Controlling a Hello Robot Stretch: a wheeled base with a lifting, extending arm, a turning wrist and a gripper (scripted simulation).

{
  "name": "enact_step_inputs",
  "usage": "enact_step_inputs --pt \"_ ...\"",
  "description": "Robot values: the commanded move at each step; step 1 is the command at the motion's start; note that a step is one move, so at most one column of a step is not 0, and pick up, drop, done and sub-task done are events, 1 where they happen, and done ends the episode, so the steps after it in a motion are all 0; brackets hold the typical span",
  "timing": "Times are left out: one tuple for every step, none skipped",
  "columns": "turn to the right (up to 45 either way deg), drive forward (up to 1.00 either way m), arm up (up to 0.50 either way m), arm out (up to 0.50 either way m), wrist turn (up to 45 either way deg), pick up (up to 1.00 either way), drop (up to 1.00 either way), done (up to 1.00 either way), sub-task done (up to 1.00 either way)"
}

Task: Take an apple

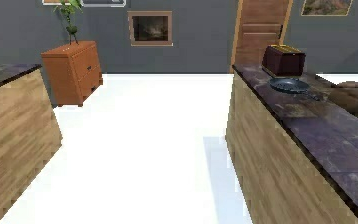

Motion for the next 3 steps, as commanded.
enact_step_inputs --pt "0.0 0.0 0.5 0.0 0.0 0.0 0.0 0.0 0.0" --pt "0.0 0.0 0.38 0.0 0.0 0.0 0.0 0.0 0.0" --pt "0.0 0.0 0.0 0.24 0.0 0.0 0.0 0.0 0.0"
